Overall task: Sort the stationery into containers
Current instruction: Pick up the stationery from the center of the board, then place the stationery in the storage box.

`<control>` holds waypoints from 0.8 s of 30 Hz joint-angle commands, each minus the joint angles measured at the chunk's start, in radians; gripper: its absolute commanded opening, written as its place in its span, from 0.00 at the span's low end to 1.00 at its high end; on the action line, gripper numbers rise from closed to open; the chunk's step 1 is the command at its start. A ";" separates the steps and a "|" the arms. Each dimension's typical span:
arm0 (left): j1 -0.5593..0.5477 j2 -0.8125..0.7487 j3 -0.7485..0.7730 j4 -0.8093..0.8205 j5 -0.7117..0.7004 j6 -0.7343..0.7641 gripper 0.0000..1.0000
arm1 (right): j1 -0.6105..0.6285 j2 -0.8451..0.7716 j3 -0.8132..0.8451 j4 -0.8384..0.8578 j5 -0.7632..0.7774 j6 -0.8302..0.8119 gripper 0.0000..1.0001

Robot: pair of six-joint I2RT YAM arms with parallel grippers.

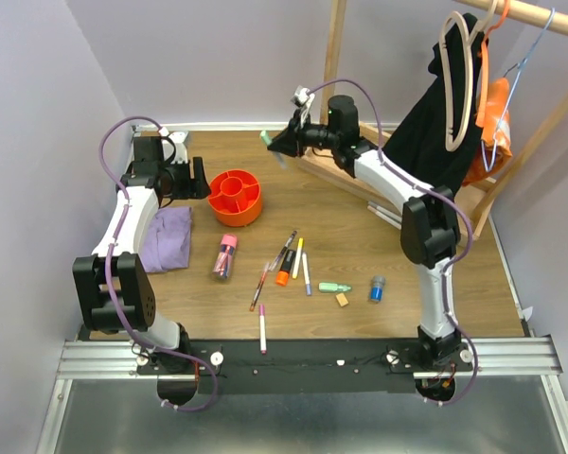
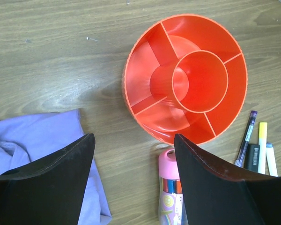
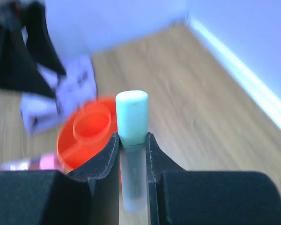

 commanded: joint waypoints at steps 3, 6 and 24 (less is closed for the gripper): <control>-0.001 0.010 0.026 0.010 0.031 -0.008 0.78 | 0.013 0.185 0.146 0.581 -0.009 0.465 0.01; -0.001 0.008 0.029 -0.002 0.011 0.000 0.78 | 0.013 0.258 0.233 0.587 -0.012 0.513 0.01; 0.012 0.031 0.025 -0.016 -0.045 0.030 0.79 | 0.059 0.416 0.322 0.529 -0.058 0.556 0.01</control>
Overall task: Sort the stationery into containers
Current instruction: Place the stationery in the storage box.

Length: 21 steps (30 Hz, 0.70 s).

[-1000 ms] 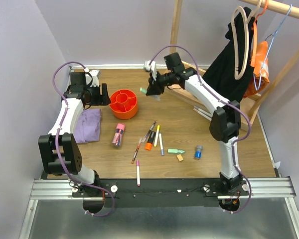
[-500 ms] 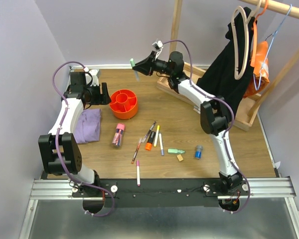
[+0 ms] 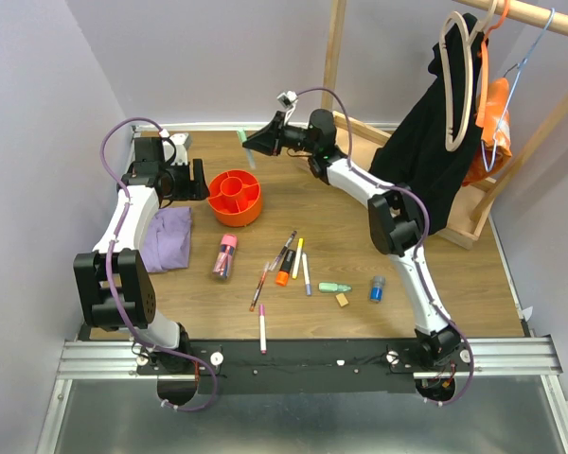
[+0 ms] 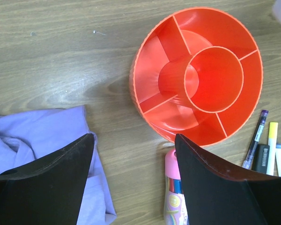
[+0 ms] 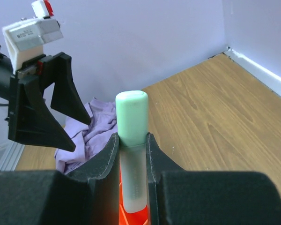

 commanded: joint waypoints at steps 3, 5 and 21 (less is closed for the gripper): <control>0.009 0.013 0.022 -0.011 -0.024 0.018 0.79 | 0.023 0.099 0.110 -0.022 -0.021 -0.001 0.01; 0.009 0.016 0.019 -0.008 -0.027 0.018 0.79 | 0.029 0.112 0.126 -0.037 -0.017 -0.009 0.01; 0.014 0.029 0.019 -0.005 -0.031 0.021 0.79 | 0.049 0.089 0.057 -0.191 -0.017 -0.234 0.03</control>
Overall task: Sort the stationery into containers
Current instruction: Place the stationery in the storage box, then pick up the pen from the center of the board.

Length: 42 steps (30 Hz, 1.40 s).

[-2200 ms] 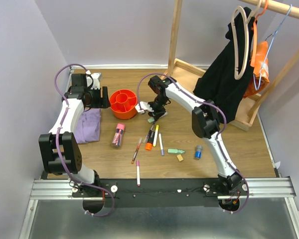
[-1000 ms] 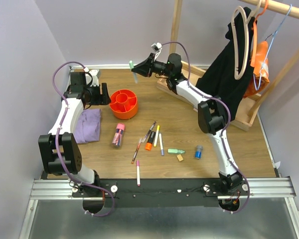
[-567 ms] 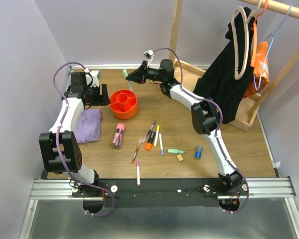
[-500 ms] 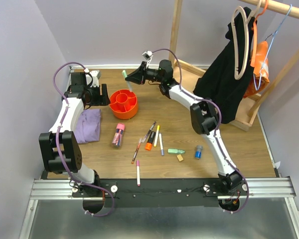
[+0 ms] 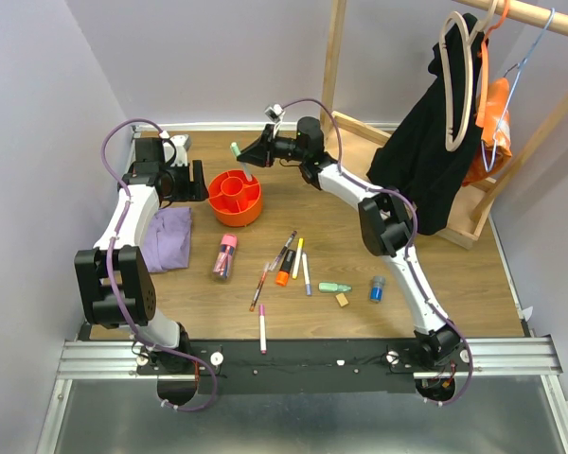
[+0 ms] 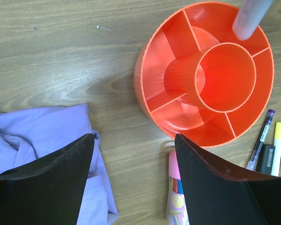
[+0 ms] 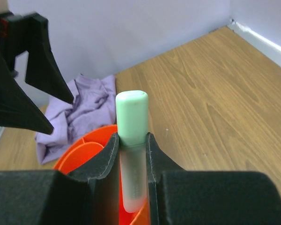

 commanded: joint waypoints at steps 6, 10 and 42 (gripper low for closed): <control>0.011 0.006 0.012 0.000 -0.019 0.017 0.79 | 0.012 -0.051 -0.099 -0.095 -0.014 -0.154 0.15; 0.011 -0.005 -0.001 0.004 -0.016 0.016 0.79 | 0.012 -0.091 -0.139 -0.059 0.014 -0.151 0.34; 0.022 -0.149 -0.124 0.149 0.052 -0.058 0.80 | 0.069 -0.358 -0.120 -1.834 0.255 -1.907 0.50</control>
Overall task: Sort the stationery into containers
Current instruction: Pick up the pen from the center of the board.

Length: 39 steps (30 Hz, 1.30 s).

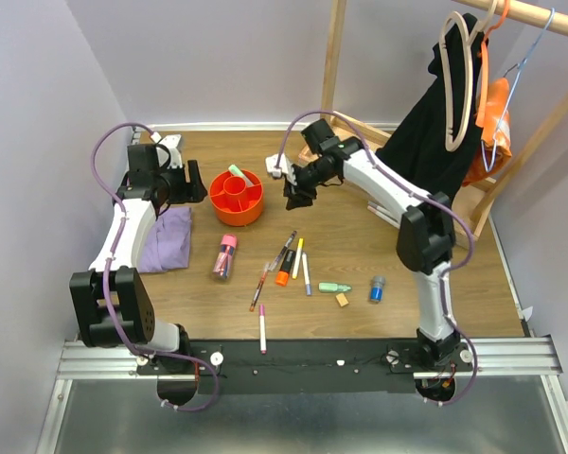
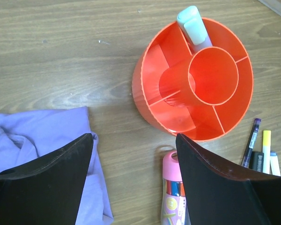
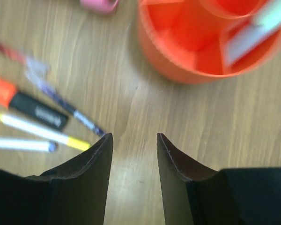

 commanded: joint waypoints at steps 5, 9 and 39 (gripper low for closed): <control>0.007 -0.054 -0.082 0.083 0.038 -0.001 0.81 | 0.168 0.113 0.079 -0.544 0.290 -0.787 0.50; 0.007 -0.073 -0.105 0.074 0.045 -0.010 0.81 | 0.234 0.031 -0.100 -0.465 0.331 -0.920 0.50; 0.007 -0.199 -0.248 0.068 0.049 0.014 0.81 | 0.392 0.145 -0.078 -0.421 0.328 -0.849 0.51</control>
